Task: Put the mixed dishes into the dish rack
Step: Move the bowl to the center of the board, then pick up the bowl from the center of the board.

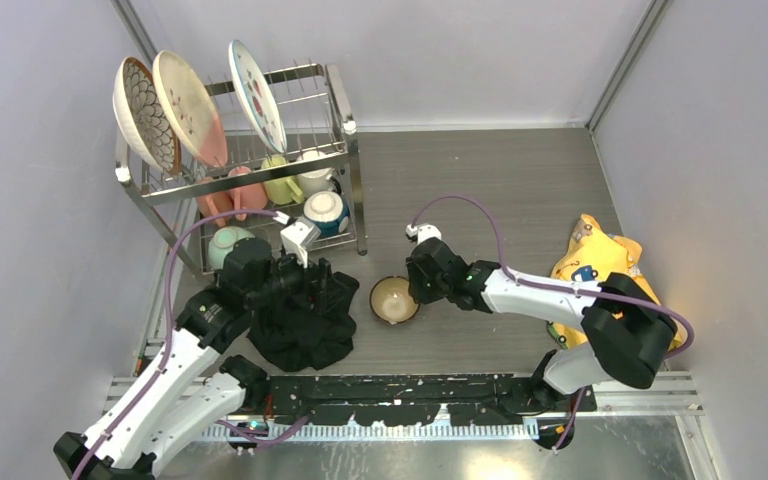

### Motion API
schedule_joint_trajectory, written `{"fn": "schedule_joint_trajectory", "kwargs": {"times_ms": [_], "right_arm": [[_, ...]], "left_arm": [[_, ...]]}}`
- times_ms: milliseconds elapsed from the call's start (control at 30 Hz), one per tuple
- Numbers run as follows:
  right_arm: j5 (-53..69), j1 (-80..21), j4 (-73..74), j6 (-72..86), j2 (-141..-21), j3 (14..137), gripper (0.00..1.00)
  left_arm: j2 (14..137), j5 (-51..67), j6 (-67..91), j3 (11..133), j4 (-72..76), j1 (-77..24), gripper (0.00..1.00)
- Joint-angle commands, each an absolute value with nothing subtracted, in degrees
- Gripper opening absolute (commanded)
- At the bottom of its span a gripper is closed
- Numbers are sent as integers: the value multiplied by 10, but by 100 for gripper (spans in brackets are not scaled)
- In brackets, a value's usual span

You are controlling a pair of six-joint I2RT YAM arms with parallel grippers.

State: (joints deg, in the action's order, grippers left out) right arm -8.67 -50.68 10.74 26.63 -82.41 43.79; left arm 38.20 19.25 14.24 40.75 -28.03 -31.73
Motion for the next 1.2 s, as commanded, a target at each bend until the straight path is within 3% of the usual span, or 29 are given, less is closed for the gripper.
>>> {"fn": "schedule_joint_trajectory", "kwargs": {"times_ms": [0, 100, 233, 367, 467, 733, 1033, 1167], "right_arm": [[-81, -510, 59, 256, -792, 433, 28], [-83, -510, 63, 259, -776, 429, 38], [-79, -510, 65, 272, -730, 416, 63], [-87, -511, 85, 302, -672, 408, 78], [-117, -510, 108, 329, -621, 402, 99], [-192, -511, 172, 390, -450, 378, 100], [-264, -510, 215, 419, -295, 355, 100], [-285, -510, 239, 419, -264, 355, 100]], "left_arm": [[383, 193, 122, 427, -276, -320, 74], [382, 194, 113, 428, -276, -320, 75], [384, 203, 114, 436, -278, -320, 75], [397, 211, 126, 441, -270, -320, 74], [413, 210, 136, 435, -255, -325, 72], [488, 123, 87, 448, -239, -437, 70], [648, -82, -46, 494, -227, -650, 69], [717, -90, -80, 521, -217, -692, 62]]}}
